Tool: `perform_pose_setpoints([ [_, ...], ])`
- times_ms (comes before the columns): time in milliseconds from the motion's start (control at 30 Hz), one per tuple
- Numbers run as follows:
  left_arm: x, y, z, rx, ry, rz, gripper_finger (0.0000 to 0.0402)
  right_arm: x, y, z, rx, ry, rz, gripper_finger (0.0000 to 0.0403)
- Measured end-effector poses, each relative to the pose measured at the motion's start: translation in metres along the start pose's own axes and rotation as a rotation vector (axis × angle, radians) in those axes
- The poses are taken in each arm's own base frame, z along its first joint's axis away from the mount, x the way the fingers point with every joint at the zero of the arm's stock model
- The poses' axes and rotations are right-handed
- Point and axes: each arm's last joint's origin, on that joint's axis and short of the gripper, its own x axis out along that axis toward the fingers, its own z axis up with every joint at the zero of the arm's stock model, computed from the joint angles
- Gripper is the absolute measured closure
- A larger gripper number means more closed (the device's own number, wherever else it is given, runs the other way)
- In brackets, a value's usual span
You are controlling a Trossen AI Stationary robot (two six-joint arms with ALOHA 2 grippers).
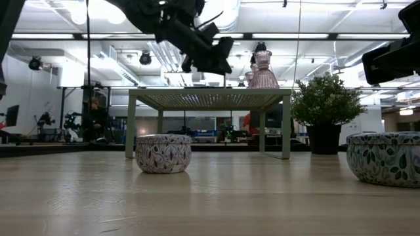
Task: Pick & Place candle stick holders
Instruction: Put the white scented candle on the shelf
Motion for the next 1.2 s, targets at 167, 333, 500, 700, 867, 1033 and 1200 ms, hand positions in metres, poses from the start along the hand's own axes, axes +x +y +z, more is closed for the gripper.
perform_pose_setpoints([
  [167,-0.027,0.006,0.009,0.089,0.089,-0.009,0.0222,0.0,0.0,0.0,0.002,-0.001,0.0,0.0394],
  [333,-0.063,0.009,0.016,0.15,0.187,-0.097,0.0206,0.0,0.0,0.0,-0.002,-0.001,0.0,0.0394],
  [500,-0.106,-0.001,0.012,0.219,0.292,-0.216,0.0204,0.0,0.0,0.0,-0.001,-0.001,0.0,0.0394],
  [700,-0.162,-0.026,-0.007,0.29,0.346,-0.381,0.0204,0.0,0.0,0.0,0.0,-0.001,0.0,0.0394],
  [867,-0.205,-0.045,-0.025,0.255,0.338,-0.509,0.0204,0.0,0.0,0.0,0.0,0.0,0.0,0.0394],
  [1033,-0.237,-0.056,-0.041,0.26,0.357,-0.563,0.0204,0.0,0.0,0.0,0.001,0.0,0.0,0.0394],
  [1200,-0.257,-0.052,-0.049,0.205,0.441,-0.576,0.0204,0.0,0.0,0.0,0.0,0.0,0.0,0.0394],
])
